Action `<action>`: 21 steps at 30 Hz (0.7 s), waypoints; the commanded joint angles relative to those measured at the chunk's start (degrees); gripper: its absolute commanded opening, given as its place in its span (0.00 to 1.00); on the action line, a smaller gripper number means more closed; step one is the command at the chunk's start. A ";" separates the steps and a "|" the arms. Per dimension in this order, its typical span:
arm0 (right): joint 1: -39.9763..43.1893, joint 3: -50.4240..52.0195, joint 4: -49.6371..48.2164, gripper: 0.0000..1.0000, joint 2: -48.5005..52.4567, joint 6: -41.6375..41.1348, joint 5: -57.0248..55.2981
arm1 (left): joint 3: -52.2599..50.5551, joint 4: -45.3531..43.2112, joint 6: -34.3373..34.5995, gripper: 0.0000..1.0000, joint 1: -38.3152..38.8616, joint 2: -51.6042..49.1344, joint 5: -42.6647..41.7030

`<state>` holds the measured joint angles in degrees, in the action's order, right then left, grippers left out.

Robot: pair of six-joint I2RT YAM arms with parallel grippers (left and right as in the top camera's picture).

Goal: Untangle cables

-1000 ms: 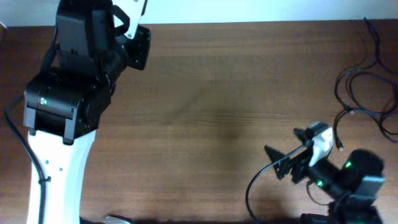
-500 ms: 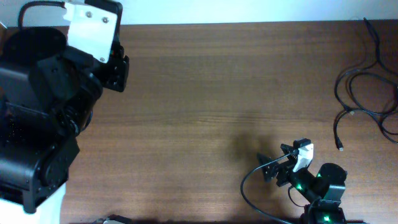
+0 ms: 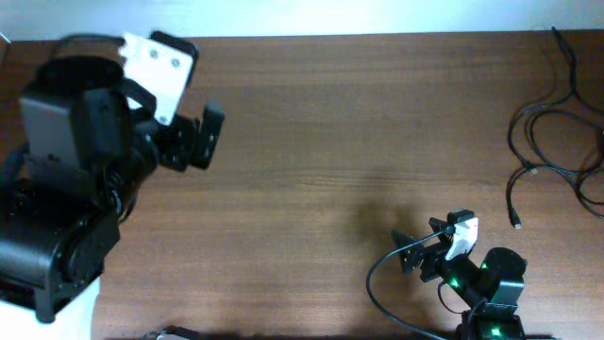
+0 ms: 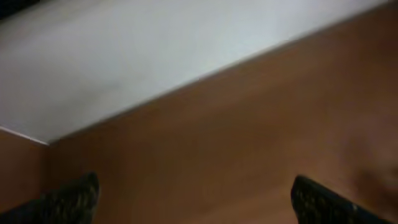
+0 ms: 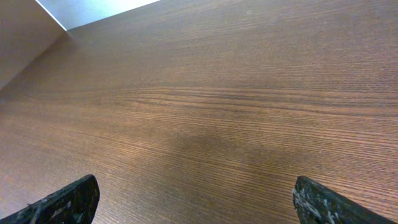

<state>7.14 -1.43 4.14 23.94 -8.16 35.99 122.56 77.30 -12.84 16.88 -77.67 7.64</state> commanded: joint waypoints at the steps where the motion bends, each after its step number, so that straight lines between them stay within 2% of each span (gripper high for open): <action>1: 0.00 0.52 -0.07 0.99 -0.22 -0.28 -0.35 | 0.17 -1.55 1.49 0.99 -0.17 0.70 -6.25; 5: 0.00 0.52 -0.07 0.99 -0.22 -0.28 -0.33 | 0.17 -17.99 1.60 0.99 -0.20 2.32 -3.45; 6: 0.00 0.52 -0.07 0.99 -0.22 -0.28 -0.35 | 0.17 -23.34 1.62 0.99 -0.22 3.06 -1.95; 7: 0.00 0.52 -0.07 0.99 -0.22 -0.28 -0.33 | 0.17 -32.87 1.66 0.99 -0.22 4.63 -1.88; 9: 0.00 0.52 -0.07 0.99 -0.22 -0.28 -0.33 | 0.17 -43.56 1.79 0.99 -0.22 6.34 -2.10; 15: 0.00 0.52 -0.07 0.99 -0.22 -0.28 -0.33 | -0.48 -58.42 9.46 0.99 -0.22 11.19 -2.03; 18: 0.00 0.52 -0.07 0.99 -0.22 -0.28 -0.33 | -6.51 -66.31 12.37 0.99 -0.24 15.02 -2.03; 20: 0.00 0.52 -0.07 0.99 -0.22 -0.28 -0.33 | -13.90 -72.91 13.77 0.99 -0.22 18.51 -2.10; 21: 0.00 0.52 -0.07 0.99 -0.22 -0.28 -0.33 | -21.09 -77.90 13.77 0.99 -0.22 21.68 -2.05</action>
<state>7.14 -1.37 4.05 23.94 -8.40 35.92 112.18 5.63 -1.76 16.88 -60.36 4.95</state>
